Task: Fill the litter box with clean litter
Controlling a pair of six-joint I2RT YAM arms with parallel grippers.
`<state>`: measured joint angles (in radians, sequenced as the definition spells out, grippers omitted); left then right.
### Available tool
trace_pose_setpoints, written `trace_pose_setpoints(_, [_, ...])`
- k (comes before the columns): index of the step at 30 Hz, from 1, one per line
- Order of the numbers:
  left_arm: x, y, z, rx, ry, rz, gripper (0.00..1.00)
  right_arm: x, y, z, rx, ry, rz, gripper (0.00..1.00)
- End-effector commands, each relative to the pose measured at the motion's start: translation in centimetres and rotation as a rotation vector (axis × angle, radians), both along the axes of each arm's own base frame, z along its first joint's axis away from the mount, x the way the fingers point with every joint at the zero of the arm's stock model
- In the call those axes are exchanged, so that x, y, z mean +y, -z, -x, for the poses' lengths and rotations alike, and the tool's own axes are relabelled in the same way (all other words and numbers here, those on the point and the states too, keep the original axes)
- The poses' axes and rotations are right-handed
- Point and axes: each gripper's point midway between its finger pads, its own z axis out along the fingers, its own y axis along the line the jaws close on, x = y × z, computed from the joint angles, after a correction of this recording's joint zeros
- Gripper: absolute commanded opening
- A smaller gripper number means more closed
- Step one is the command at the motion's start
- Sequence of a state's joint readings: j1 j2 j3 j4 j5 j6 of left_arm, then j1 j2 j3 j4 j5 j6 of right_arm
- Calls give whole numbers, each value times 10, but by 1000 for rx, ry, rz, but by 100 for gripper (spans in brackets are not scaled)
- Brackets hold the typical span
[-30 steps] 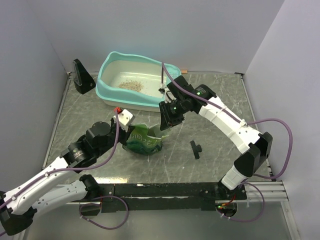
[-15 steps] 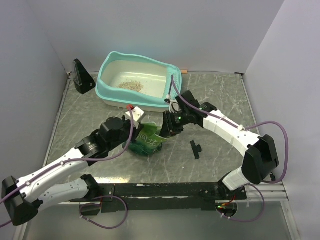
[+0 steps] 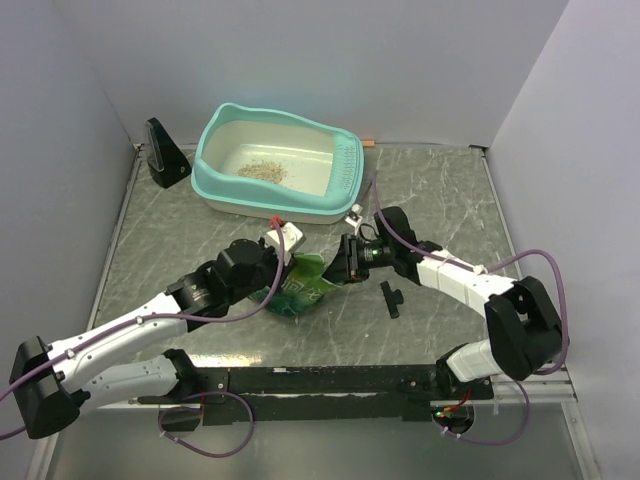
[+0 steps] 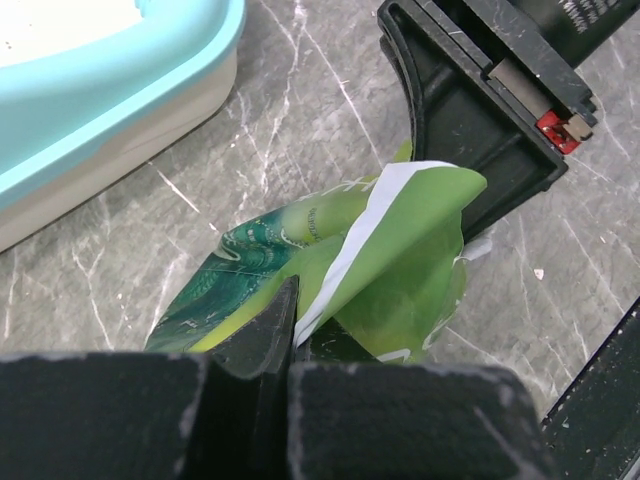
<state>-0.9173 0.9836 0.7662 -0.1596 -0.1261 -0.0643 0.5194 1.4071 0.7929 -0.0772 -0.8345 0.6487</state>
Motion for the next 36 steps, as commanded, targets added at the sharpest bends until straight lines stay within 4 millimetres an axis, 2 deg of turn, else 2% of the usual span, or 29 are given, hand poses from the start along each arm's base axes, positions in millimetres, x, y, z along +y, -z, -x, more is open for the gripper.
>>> trace_pose_setpoints(1, [-5, 11, 13, 19, 43, -14, 1, -10, 10, 3, 44, 39, -80, 0])
trace_pose_setpoints(2, [-5, 13, 13, 23, 41, -21, 1, -10, 4, 2, 14, 34, -114, 0])
trace_pose_setpoints(3, [-4, 14, 13, 23, 38, -27, 1, -13, 6, 9, 34, 21, -130, 0])
trace_pose_setpoints(8, [-8, 19, 16, 28, 52, -45, 1, -26, 1, 16, 26, 45, -179, 0])
trace_pose_setpoints(20, [-6, 23, 15, 26, 37, -64, 1, -58, -8, 35, -12, 121, -195, 0])
trace_pose_setpoints(26, [-2, 25, 13, 22, 21, -83, 1, -62, -13, 44, -19, 139, -223, 0])
trace_pose_setpoints(30, [9, 20, 9, -8, -21, -113, 1, -59, -15, 42, -7, 127, -252, 0])
trace_pose_setpoints(34, [24, 18, 7, -5, -67, -180, 1, -48, -20, 34, -12, 114, -297, 0])
trace_pose_setpoints(36, [31, 10, 5, -24, -93, -184, 1, -38, -24, 29, -20, 99, -323, 0])
